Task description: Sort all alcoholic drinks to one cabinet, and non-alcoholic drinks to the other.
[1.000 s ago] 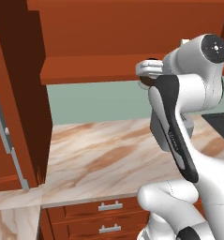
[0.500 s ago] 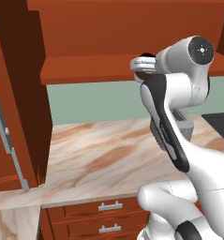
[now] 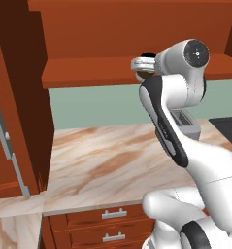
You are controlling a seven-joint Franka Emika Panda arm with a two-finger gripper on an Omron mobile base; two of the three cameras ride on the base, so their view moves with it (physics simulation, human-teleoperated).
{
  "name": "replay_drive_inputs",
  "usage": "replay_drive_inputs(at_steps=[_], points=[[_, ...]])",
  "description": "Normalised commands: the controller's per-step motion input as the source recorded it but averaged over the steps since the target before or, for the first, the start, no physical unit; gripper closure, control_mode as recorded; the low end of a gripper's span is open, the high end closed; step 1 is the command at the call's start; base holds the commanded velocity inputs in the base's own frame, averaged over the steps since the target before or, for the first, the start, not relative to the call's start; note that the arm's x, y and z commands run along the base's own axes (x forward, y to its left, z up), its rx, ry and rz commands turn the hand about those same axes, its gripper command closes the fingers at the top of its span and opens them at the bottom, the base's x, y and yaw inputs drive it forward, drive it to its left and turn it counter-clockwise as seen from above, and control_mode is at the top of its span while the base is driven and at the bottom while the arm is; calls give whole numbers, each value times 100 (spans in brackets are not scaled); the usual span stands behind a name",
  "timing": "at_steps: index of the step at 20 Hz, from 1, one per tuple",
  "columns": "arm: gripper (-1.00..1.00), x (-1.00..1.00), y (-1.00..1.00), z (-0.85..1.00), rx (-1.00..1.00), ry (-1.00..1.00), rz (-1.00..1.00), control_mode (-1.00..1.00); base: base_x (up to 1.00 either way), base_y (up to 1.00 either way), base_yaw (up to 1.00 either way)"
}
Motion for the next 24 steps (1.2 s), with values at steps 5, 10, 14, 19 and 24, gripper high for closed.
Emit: replay_drive_inputs(at_steps=[5, 10, 14, 19, 24], points=[[100, 33, 2, 5, 0, 0, -1, -100, 0, 0, 0], [100, 35, 3, 1, 0, 0, -1, -100, 0, 0, 0], [100, 39, 6, 0, 0, 0, -1, -100, 0, 0, 0], [100, 39, 7, 0, 0, 0, -1, -100, 0, 0, 0], [100, 34, 5, 0, 0, 0, -1, -100, 0, 0, 0]])
